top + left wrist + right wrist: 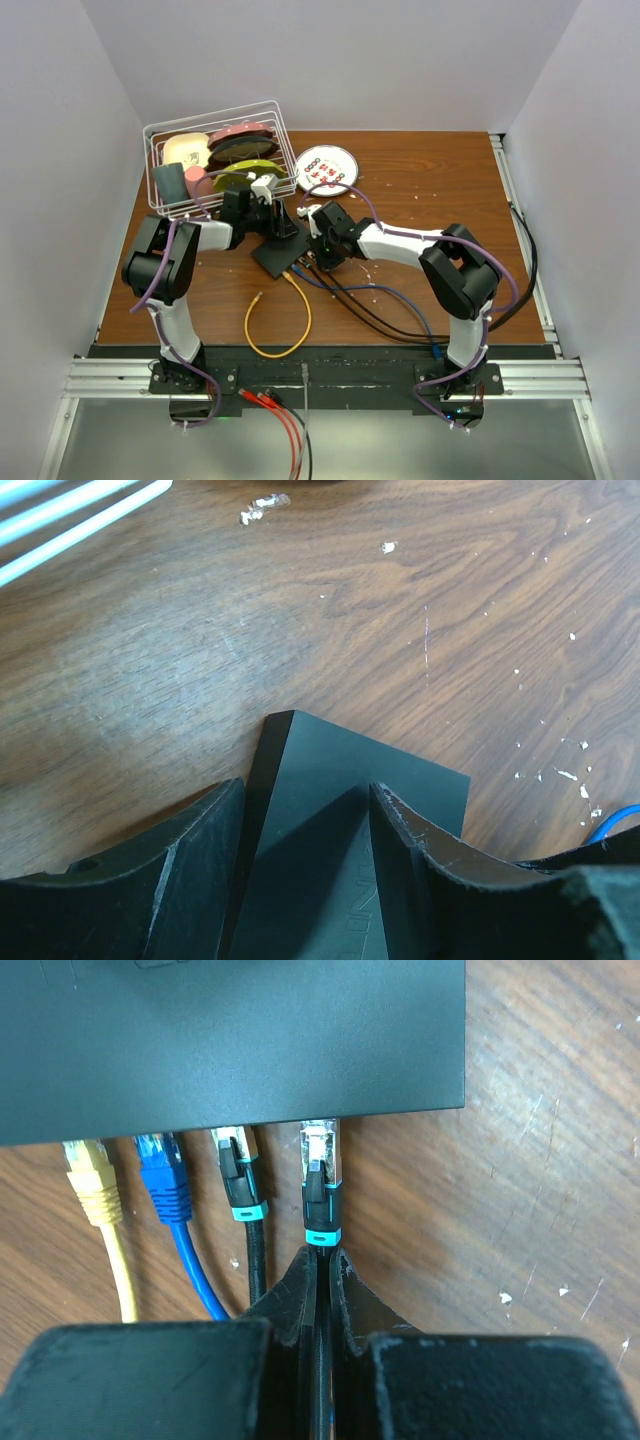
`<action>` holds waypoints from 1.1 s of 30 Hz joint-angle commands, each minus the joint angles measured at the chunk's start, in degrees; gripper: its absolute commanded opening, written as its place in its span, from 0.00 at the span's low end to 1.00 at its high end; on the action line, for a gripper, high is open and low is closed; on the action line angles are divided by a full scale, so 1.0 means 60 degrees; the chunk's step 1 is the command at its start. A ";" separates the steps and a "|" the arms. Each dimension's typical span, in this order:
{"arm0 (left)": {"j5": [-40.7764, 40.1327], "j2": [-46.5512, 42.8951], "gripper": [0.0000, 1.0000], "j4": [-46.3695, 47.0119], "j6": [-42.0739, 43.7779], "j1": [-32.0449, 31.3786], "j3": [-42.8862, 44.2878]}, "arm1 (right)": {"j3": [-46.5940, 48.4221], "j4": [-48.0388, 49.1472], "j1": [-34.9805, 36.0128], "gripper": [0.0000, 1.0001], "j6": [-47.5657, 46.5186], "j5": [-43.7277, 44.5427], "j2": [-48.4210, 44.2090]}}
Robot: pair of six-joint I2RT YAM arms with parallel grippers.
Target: Insert the plug into the switch port
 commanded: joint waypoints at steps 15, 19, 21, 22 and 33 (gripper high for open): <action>0.1020 0.0504 0.54 -0.0040 0.0139 0.0048 0.0180 | 0.0272 0.0170 -0.0105 0.00 -0.0282 -0.0396 0.0827; 0.1196 0.0562 0.53 0.0033 0.0124 0.0048 0.0165 | 0.0024 0.0623 -0.0383 0.00 -0.0224 -0.0719 0.0798; 0.1269 0.0562 0.50 0.0033 0.0124 0.0048 0.0165 | -0.0094 0.0799 -0.0457 0.00 -0.0179 -0.0806 0.0725; 0.1328 0.0577 0.49 0.0033 0.0124 0.0048 0.0165 | -0.0167 0.0960 -0.0501 0.00 -0.0179 -0.0836 0.0696; 0.2031 0.0738 0.29 -0.0245 -0.0226 0.0019 0.0165 | -0.0270 0.1854 -0.0516 0.00 0.0523 -0.0617 0.0652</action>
